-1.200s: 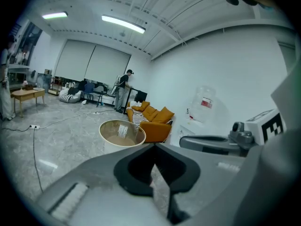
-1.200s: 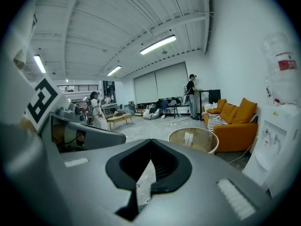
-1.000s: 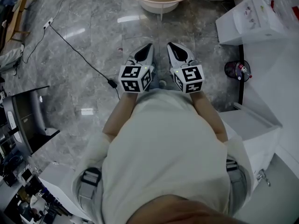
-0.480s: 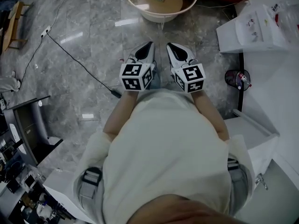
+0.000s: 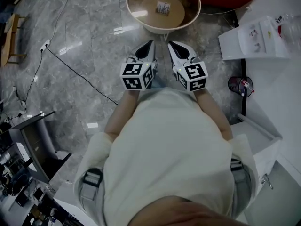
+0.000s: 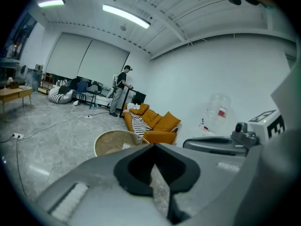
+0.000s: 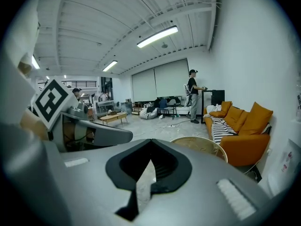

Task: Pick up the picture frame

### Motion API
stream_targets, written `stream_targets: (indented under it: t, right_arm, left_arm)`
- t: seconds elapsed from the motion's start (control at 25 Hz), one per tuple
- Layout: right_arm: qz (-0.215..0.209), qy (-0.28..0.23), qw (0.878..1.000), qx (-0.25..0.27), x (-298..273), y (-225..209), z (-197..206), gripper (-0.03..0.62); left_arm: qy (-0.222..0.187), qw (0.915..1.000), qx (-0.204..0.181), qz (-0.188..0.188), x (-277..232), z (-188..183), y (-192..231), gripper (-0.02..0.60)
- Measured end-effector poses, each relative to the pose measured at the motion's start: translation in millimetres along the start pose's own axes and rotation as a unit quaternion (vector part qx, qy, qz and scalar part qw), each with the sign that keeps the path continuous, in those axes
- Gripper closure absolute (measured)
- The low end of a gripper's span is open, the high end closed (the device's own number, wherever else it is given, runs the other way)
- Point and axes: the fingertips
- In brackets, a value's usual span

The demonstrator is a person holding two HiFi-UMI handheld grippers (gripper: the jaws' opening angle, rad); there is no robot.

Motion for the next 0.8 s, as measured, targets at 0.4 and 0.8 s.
stream_targets:
  t: [0.4,0.8]
  right_arm:
    - [0.040,0.012,0.999,-0.008,-52,-34,-5,0.592]
    - [0.050,0.034,0.998,-0.035,-79,-70,13,0.592]
  left_arm:
    - [0.015,0.9997,0.002,0.019,-46,-21,45,0.580]
    - [0.054,0.9984,-0.012,0.013,-87,-13,69,0.580]
Point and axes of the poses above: the fingertips, and each gripper's own axes: x backward along the fingers, y to its left, z out of its underside, and after that the axes turned 4 degrees about x, right-handed
